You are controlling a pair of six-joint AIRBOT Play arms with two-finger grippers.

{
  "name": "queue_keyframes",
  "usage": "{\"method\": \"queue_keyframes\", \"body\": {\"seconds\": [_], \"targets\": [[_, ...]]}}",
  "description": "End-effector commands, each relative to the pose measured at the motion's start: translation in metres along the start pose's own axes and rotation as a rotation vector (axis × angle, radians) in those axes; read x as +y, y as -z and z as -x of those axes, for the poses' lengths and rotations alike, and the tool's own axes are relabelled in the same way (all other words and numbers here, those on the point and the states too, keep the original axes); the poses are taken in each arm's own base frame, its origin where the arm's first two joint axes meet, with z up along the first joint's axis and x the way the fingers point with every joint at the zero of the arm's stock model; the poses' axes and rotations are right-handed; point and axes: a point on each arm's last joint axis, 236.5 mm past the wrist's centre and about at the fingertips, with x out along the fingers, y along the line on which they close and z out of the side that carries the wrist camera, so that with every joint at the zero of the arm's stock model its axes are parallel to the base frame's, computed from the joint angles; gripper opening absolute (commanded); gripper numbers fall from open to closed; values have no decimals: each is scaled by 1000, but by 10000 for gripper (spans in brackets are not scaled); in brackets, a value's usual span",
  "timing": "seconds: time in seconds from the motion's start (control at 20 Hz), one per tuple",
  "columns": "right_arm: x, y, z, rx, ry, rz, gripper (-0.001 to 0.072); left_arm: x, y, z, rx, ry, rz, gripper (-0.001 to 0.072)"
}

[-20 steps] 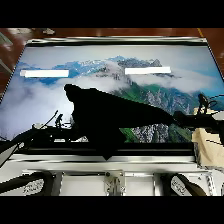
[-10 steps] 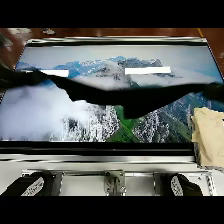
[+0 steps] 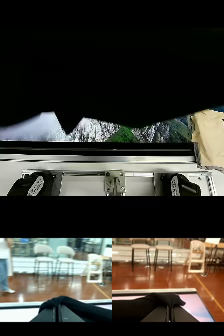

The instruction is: Fold the shirts.

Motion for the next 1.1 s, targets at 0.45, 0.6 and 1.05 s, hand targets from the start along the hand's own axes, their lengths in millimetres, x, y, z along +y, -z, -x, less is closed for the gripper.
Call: {"method": "queue_keyframes", "body": {"seconds": [0.45, 0.6, 1.05], "targets": [[-8, 151, -11, 739, -13, -91, 61, 35, 143, -11, 504, -86, 86, 40], [2, 252, -48, 1086, -96, -175, 59, 68, 244, -54, 775, -104, 173, 39], [121, 429, -316, 905, -214, -75, 60, 128, 494, -270, 946, -68, 444, 40]]}}
